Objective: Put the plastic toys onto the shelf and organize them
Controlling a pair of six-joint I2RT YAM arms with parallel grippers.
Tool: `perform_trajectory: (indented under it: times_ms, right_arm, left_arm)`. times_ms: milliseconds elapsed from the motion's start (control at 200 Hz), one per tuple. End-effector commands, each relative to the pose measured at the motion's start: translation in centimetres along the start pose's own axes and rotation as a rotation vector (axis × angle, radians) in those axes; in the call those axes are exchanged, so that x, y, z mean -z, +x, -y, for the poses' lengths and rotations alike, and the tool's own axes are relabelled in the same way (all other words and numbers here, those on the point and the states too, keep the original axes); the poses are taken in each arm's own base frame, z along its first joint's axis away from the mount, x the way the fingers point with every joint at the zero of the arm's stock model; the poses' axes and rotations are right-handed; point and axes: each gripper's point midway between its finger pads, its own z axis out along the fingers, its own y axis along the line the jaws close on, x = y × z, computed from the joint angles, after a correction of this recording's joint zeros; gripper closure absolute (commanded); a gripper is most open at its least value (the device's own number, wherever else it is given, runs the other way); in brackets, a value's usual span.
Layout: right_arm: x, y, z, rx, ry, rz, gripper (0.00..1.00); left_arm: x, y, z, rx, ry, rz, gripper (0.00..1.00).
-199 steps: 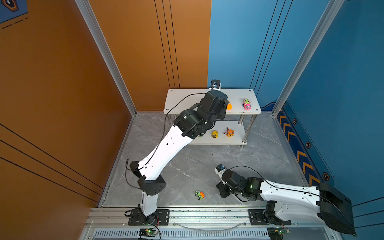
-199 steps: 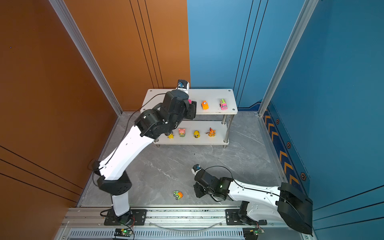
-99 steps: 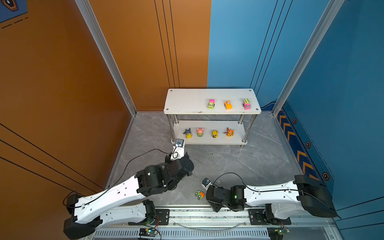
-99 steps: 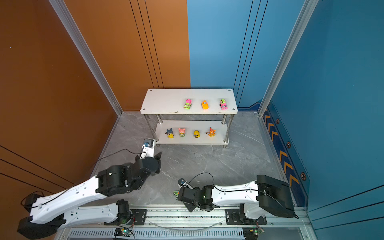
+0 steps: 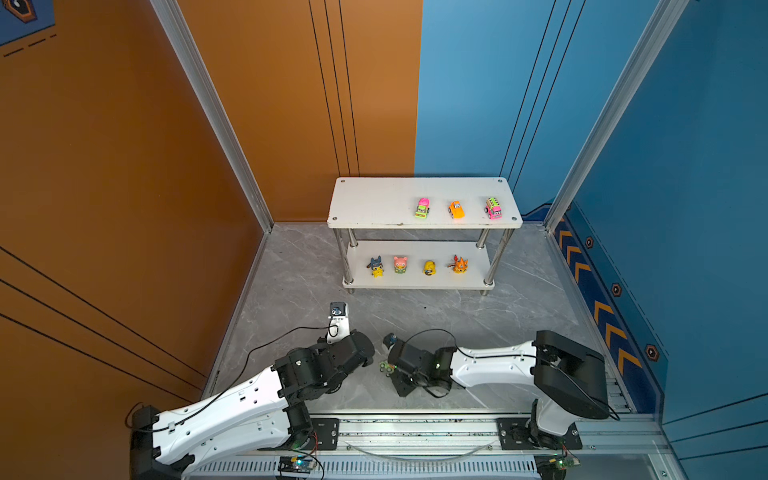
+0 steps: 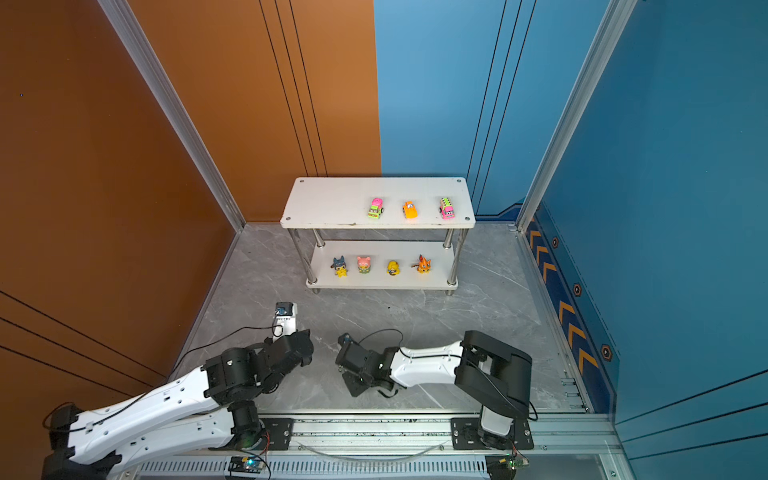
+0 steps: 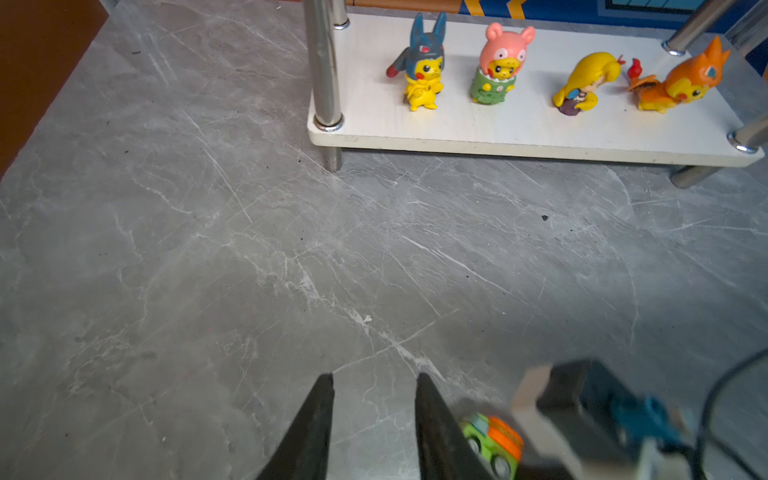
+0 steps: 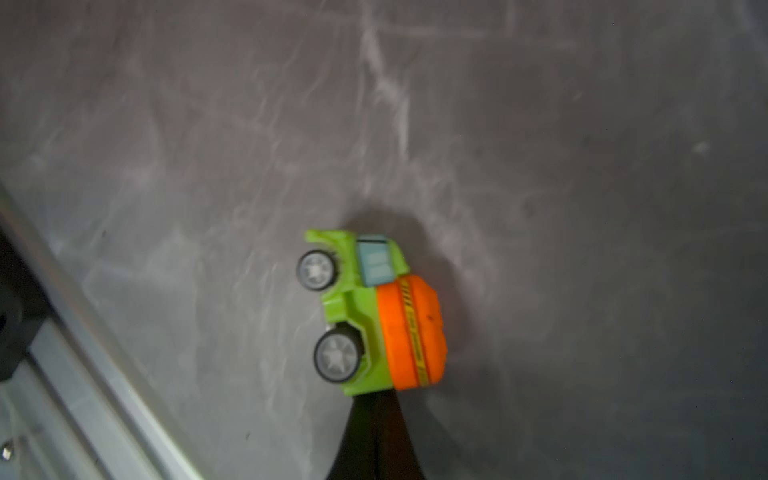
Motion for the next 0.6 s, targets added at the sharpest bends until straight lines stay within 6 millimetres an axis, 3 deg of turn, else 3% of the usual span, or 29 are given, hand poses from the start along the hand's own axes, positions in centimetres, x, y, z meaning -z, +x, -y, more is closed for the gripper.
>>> perform_trajectory:
  times_ms: [0,70,165,255,315,431,596]
  right_arm:
    - [-0.2,-5.2,0.6,0.025,-0.026,0.073,1.0]
    - [0.6,-7.0,1.3,0.019,-0.019,0.096,1.0]
    - [2.1,-7.6,2.0,0.019,-0.005,0.122,1.0]
    - [3.4,-7.5,1.2,0.024,-0.03,0.146,1.0]
    - [3.8,-7.1,0.0,0.046,-0.037,0.143,1.0]
    - [3.5,-5.5,-2.0,0.092,-0.043,0.116,1.0]
    - [1.5,-4.2,-2.2,0.081,-0.05,0.076,1.0]
  left_arm:
    - [-0.5,1.4,-0.8,0.037,0.006,-0.052,0.65]
    - [-1.0,2.2,-0.5,0.023,0.014,-0.077,0.62]
    - [-2.3,3.5,0.9,0.009,0.05,-0.116,0.6]
    - [-3.4,4.0,1.2,0.018,0.039,-0.134,0.79]
    - [-3.7,3.6,0.8,0.038,0.023,-0.133,0.84]
    - [-3.6,2.6,-0.6,0.084,0.01,-0.112,0.85]
    - [-3.2,2.1,-3.3,0.18,-0.01,-0.087,0.85]
